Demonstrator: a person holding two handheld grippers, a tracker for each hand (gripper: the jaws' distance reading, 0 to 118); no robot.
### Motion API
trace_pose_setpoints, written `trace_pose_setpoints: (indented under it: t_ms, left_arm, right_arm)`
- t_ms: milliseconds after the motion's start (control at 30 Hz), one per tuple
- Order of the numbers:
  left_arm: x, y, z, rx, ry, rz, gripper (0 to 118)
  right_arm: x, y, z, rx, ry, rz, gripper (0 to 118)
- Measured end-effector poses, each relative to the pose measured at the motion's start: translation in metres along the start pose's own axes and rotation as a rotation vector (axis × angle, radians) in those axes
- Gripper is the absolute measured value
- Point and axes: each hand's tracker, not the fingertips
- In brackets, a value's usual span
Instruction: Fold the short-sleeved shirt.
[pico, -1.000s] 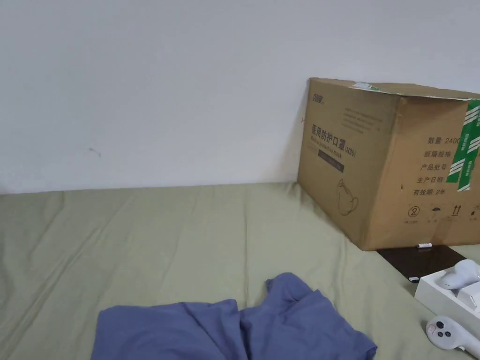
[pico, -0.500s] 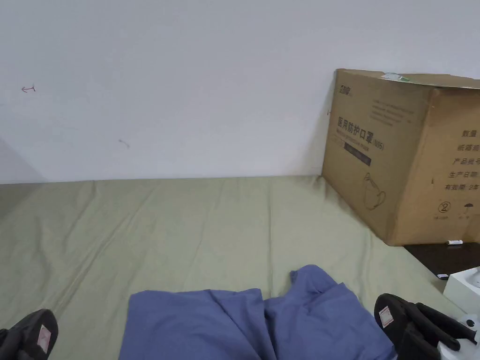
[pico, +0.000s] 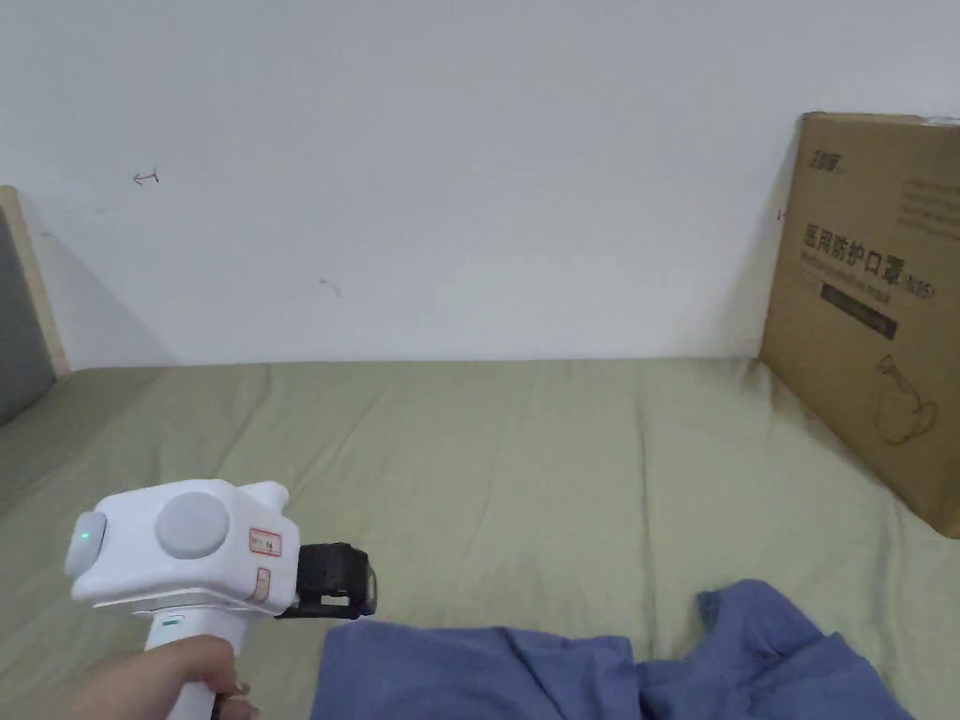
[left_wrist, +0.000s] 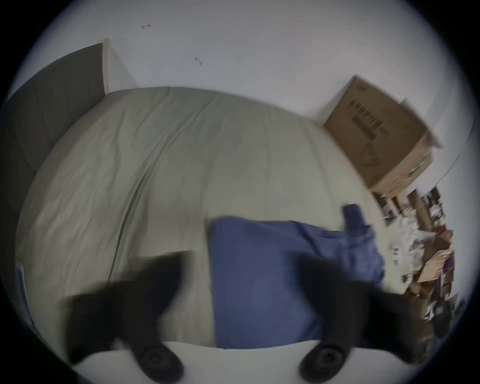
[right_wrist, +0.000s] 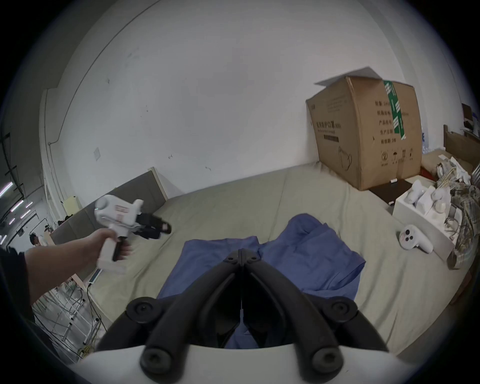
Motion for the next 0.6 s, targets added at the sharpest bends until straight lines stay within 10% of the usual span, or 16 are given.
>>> trace_pose_setpoints:
  t_ms: [467,533,600]
  left_arm:
    - [-0.002,-0.018,-0.114,-0.061,0.164,-0.118,109]
    - [0.014,-0.025,-0.093,0.024,0.199,-0.177,76]
    - [0.027,-0.036,-0.081,0.029,0.219,-0.245,3]
  right_arm:
    - [0.033,-0.009,-0.037,-0.124,-0.06,-0.05,0]
    - [0.034,-0.009,-0.037,-0.117,-0.051,-0.064,0]
    - [0.039,-0.002,-0.042,-0.116,-0.037,-0.091,0]
